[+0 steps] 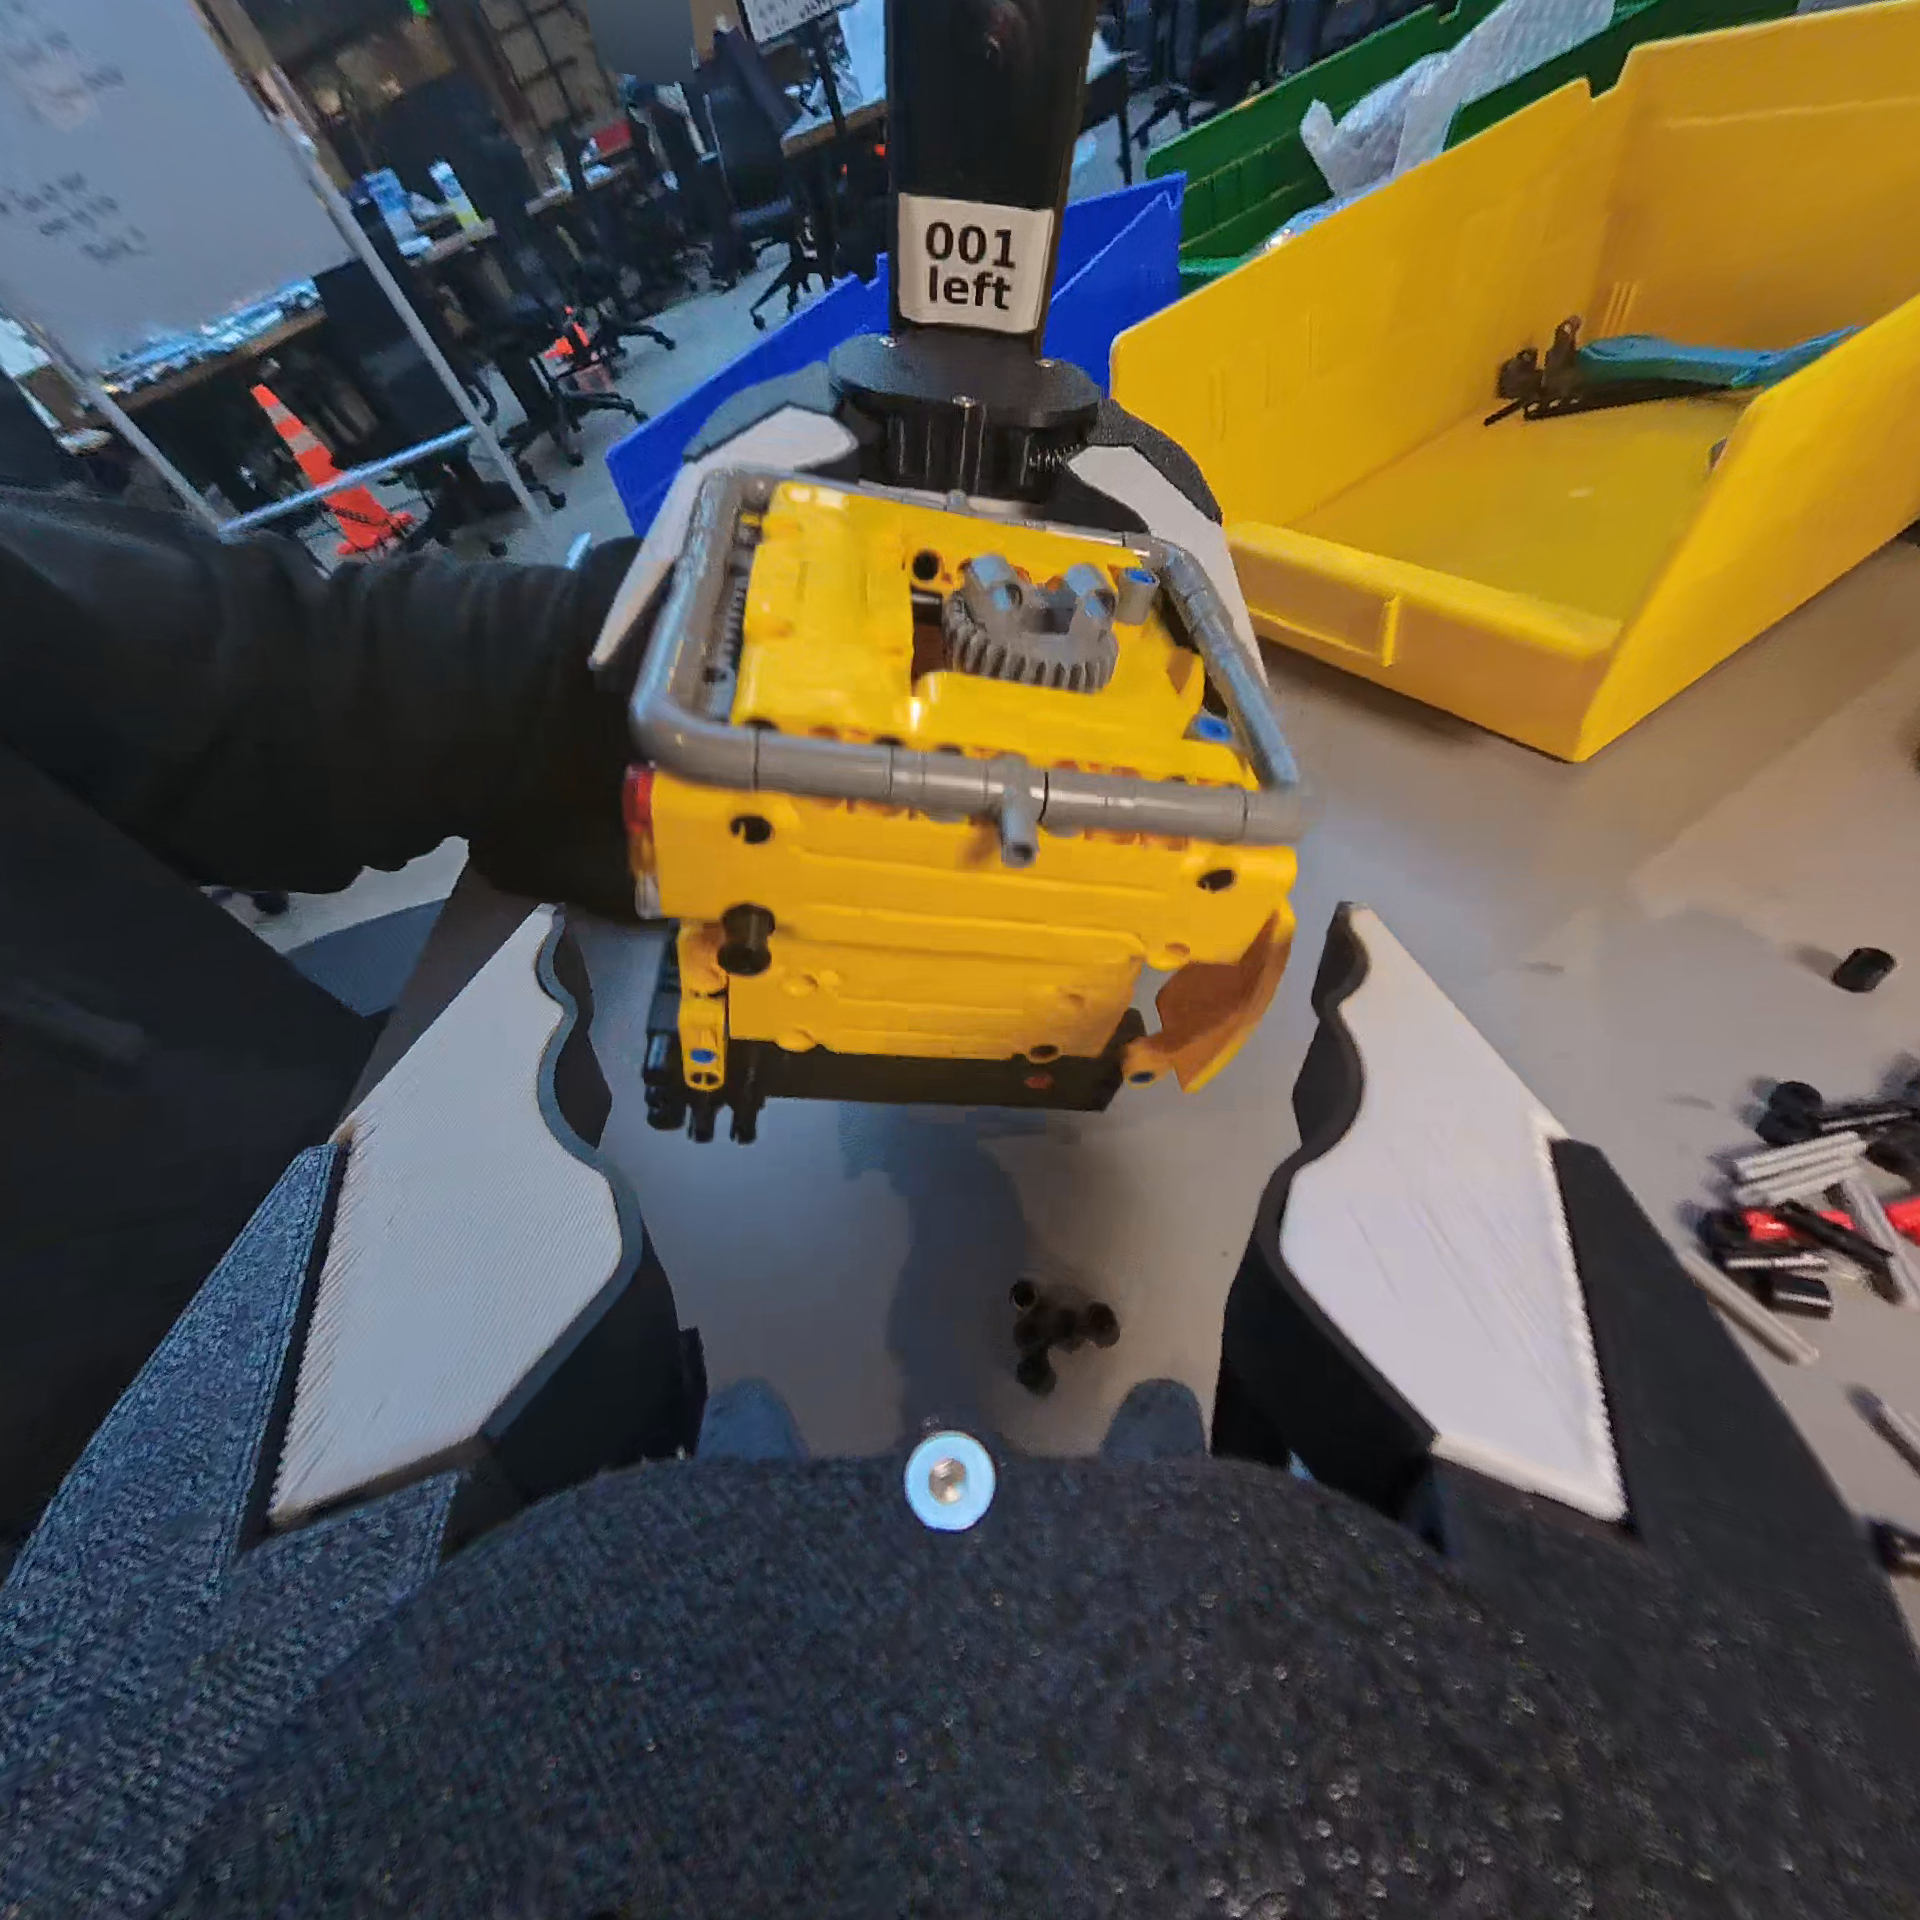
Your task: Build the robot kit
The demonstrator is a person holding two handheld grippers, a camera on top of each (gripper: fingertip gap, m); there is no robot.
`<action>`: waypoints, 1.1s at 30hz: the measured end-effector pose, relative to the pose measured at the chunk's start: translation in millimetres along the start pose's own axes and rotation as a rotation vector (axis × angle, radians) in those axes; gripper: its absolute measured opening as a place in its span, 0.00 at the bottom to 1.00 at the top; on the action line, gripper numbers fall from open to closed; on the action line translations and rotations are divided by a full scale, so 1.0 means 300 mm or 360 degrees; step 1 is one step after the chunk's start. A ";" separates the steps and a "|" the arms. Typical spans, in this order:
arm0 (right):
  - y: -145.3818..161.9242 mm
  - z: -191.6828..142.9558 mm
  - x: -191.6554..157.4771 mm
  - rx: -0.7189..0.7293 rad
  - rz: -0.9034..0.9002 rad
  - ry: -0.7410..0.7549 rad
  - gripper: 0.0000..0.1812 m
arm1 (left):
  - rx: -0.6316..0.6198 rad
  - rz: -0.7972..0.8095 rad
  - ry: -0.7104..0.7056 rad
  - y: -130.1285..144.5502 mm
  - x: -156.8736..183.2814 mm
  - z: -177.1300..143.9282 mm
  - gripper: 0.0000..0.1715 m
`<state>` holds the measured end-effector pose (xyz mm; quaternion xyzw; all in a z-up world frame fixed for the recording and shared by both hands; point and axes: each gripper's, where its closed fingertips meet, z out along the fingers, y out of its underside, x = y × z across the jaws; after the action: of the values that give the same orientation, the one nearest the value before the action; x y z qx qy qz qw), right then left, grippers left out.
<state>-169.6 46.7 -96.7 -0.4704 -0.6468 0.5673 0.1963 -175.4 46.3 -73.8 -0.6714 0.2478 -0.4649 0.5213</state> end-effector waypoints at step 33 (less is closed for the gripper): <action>0.076 0.087 0.128 -0.0365 -0.0399 0.0948 0.74 | -0.0200 0.0256 -0.0840 0.052 -0.145 -0.220 0.41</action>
<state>-199.7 62.3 -135.8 -0.5512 -0.6735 0.3000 0.3905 -250.8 45.7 -102.6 -0.7784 0.1844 -0.2148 0.5603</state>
